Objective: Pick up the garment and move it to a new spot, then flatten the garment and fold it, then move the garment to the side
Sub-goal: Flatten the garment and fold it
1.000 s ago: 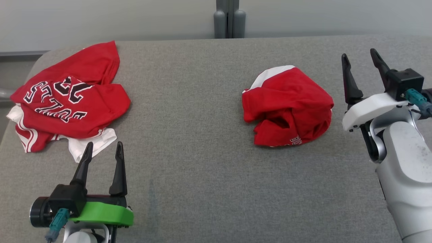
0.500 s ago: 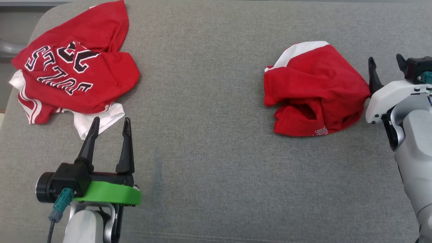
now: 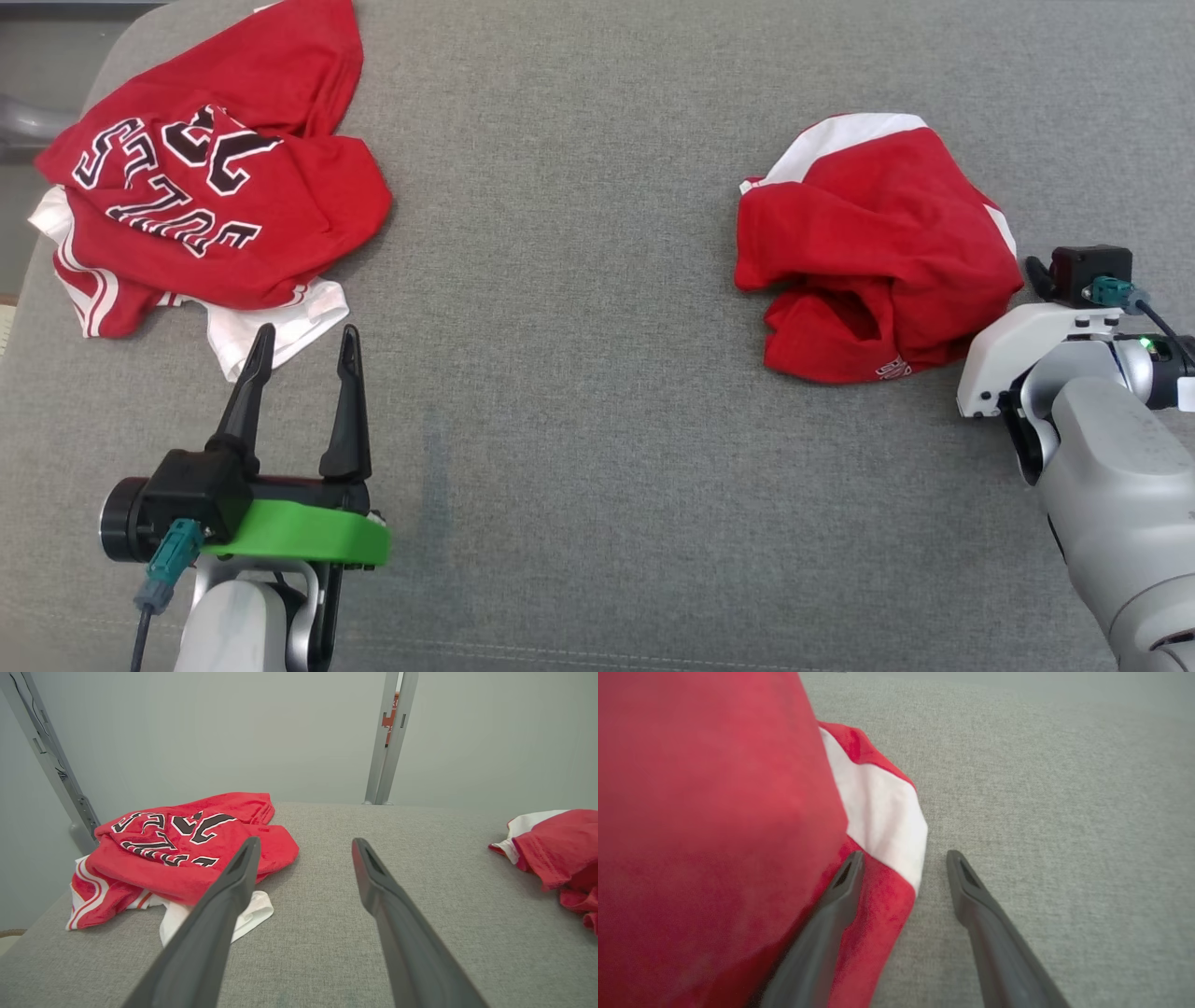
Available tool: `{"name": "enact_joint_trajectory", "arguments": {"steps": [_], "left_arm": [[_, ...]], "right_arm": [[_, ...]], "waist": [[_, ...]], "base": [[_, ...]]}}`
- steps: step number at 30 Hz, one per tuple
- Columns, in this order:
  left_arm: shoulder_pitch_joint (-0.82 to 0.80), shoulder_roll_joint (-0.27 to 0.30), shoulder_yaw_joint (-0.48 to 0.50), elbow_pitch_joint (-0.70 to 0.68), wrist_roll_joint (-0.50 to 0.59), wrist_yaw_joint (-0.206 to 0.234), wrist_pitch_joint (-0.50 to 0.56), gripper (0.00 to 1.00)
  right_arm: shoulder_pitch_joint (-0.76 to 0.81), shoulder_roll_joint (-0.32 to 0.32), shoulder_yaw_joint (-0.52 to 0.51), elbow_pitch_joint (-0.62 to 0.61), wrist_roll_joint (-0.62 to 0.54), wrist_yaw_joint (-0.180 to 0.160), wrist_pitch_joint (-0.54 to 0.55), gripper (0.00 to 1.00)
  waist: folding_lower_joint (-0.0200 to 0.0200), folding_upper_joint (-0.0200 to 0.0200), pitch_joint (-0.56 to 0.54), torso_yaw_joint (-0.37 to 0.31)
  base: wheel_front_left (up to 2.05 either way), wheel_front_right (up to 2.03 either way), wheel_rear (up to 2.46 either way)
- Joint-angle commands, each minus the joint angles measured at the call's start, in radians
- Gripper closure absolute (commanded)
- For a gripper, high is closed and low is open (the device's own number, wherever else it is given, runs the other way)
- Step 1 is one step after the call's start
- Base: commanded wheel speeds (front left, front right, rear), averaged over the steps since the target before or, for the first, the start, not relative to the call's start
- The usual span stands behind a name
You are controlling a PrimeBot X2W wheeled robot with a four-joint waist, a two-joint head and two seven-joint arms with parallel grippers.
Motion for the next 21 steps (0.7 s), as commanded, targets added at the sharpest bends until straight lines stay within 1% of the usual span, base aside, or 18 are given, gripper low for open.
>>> {"name": "enact_joint_trajectory", "arguments": {"steps": [1,5,9,15,21], "left_arm": [[-0.011,-0.001,0.0,0.002,0.003,-0.004,0.0,0.0],[-0.013,-0.001,-0.002,0.009,0.004,-0.004,0.0,0.0],[0.004,-0.001,0.003,0.015,0.002,-0.004,0.0,0.0],[0.044,-0.001,0.018,0.022,0.011,-0.004,0.0,0.0],[0.08,-0.001,0.024,0.024,0.018,-0.005,0.0,0.0]], "right_arm": [[0.009,0.008,0.012,0.017,0.009,0.0,0.001,1.0],[-0.007,0.008,0.036,0.007,0.033,-0.001,-0.007,1.0],[-0.015,0.01,0.061,-0.062,0.052,-0.001,-0.017,1.0],[0.059,0.039,0.107,-0.287,0.07,-0.001,-0.016,1.0],[0.162,0.062,0.216,-0.497,0.091,-0.001,-0.016,1.0]], "waist": [[-0.0001,-0.0001,-0.003,-0.005],[-0.0001,-0.0001,-0.013,-0.01],[-0.0001,-0.0001,-0.039,-0.012],[-0.0001,-0.0001,-0.104,-0.023],[-0.0001,-0.0001,-0.168,-0.031]], "base": [[0.0,0.0,0.0],[0.0,0.0,0.0],[0.0,0.0,0.0],[0.0,0.0,0.0],[0.0,0.0,0.0]]}}
